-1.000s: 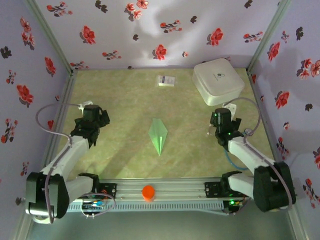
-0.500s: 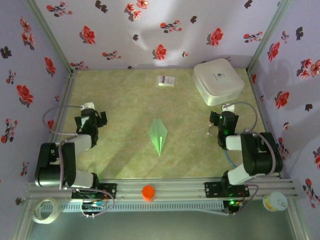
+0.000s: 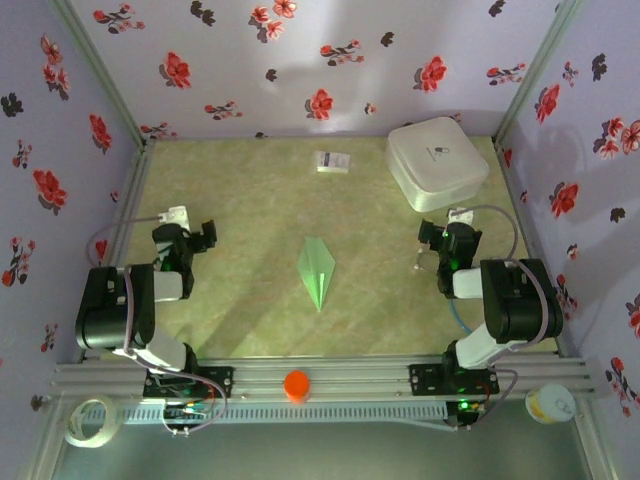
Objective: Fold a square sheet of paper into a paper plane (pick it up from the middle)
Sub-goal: Reset both arms
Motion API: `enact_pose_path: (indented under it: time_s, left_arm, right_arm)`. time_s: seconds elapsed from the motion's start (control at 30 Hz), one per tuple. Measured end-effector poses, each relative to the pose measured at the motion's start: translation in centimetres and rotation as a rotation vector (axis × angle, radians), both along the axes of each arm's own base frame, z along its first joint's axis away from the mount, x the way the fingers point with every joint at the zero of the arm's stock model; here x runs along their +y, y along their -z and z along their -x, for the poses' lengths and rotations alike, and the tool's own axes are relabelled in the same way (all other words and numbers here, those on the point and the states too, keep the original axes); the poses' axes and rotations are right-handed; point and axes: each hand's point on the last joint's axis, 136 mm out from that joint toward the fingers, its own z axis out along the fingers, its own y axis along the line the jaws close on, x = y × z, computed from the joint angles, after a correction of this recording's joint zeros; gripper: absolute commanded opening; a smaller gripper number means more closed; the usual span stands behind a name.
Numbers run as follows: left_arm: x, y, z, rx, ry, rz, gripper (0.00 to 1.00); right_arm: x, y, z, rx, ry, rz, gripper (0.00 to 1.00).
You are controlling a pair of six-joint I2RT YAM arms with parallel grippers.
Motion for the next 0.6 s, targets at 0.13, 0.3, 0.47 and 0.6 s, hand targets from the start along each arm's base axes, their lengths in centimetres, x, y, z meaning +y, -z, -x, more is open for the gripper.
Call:
enact_pose_path:
  time_s: [0.13,0.3,0.47,0.6]
  left_arm:
    - [-0.14,-0.3,-0.13,-0.013,0.004,-0.004,1.0]
    - [-0.16,-0.3,-0.13,-0.013,0.005,-0.004,1.0]
    - [-0.16,-0.3,-0.13,-0.013,0.005,-0.004,1.0]
    - [-0.16,-0.3,-0.13,-0.013,0.005,-0.004,1.0]
  right_arm:
    - [0.0,-0.01,-0.01,0.0,0.0,0.0,0.99]
    - [0.0,-0.01,-0.01,0.0,0.0,0.0,0.99]
    - [0.01,-0.01,-0.01,0.0,0.0,0.0,0.99]
    - [0.01,-0.01,-0.01,0.0,0.0,0.0,0.99]
